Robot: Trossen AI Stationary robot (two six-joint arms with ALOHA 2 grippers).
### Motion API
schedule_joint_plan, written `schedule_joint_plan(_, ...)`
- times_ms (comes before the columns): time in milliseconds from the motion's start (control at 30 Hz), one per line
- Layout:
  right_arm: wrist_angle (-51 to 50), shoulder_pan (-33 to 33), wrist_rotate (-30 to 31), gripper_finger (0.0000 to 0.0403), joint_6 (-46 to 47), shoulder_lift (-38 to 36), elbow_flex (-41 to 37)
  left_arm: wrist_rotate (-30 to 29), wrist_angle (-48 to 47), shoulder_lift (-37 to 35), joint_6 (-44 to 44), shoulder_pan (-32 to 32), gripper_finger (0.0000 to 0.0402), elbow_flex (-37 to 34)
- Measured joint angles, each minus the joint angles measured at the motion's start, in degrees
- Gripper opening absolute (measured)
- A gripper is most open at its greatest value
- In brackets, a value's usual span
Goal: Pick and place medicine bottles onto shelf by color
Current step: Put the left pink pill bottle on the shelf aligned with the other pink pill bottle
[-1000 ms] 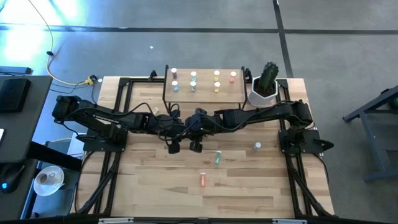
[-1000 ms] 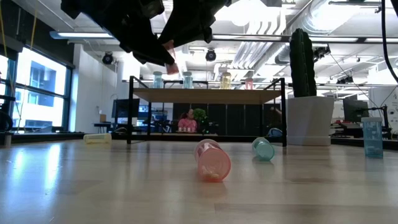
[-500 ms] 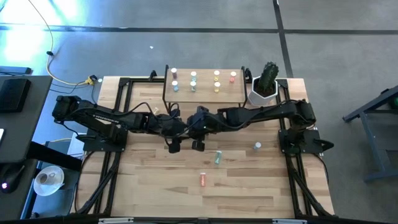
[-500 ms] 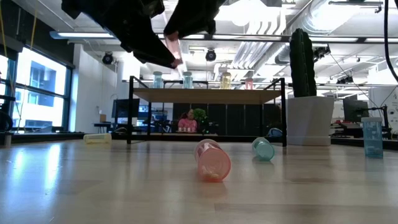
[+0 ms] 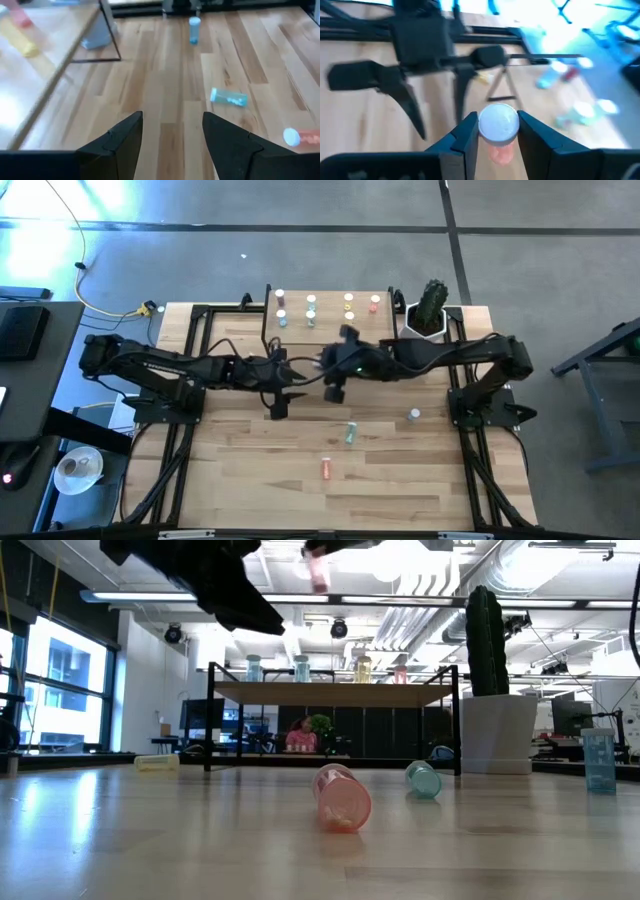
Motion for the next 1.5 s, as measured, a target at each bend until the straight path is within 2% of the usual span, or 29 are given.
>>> schedule_joint_plan(267, -11.70, -0.89, 6.62, 0.0104, 0.39, -3.82, -0.19, 0.02, -0.44, -2.17, -0.04, 1.90, 0.0196, 0.02)
schedule_joint_plan(433, -10.33, -5.05, 8.29, 0.0104, 4.07, -6.28, -10.81, 0.09, -0.85, -2.13, 0.00, 2.45, 0.0196, 0.02)
schedule_joint_plan(667, 5.67, -10.75, 6.35, 0.0104, 7.23, -17.23, -28.06, -0.02, -1.90, -2.13, 0.00, 2.87, 0.0195, 0.02)
schedule_joint_plan(833, 19.72, -14.71, 8.32, 0.0104, 6.89, -26.12, -39.06, -0.05, -2.09, -2.13, -0.01, 3.22, 0.0195, 0.02)
schedule_joint_plan(1000, 39.12, -18.37, 10.30, 0.0104, 4.98, -29.27, -50.80, -0.09, -1.81, -2.13, 0.46, 3.22, 0.0195, 0.02)
schedule_joint_plan(1067, 43.02, -19.67, 10.48, 0.0104, 5.02, -29.22, -53.64, -0.09, -1.90, -2.13, 0.46, 3.22, 0.0195, 0.00)
schedule_joint_plan(1167, 43.64, -21.16, 10.50, 0.0104, 7.31, -28.50, -54.45, -0.10, -2.08, -2.13, 0.46, 3.22, 0.0195, 0.00)
schedule_joint_plan(1367, 40.48, -22.74, 7.82, 0.0104, 8.02, -26.52, -50.95, -0.28, -2.00, -2.13, 0.47, 3.30, 0.0195, 0.00)
schedule_joint_plan(1500, 35.35, -23.36, 7.87, 0.0104, 9.94, -25.25, -49.54, -0.31, -2.00, -2.11, 0.47, 3.95, 0.0195, 0.00)
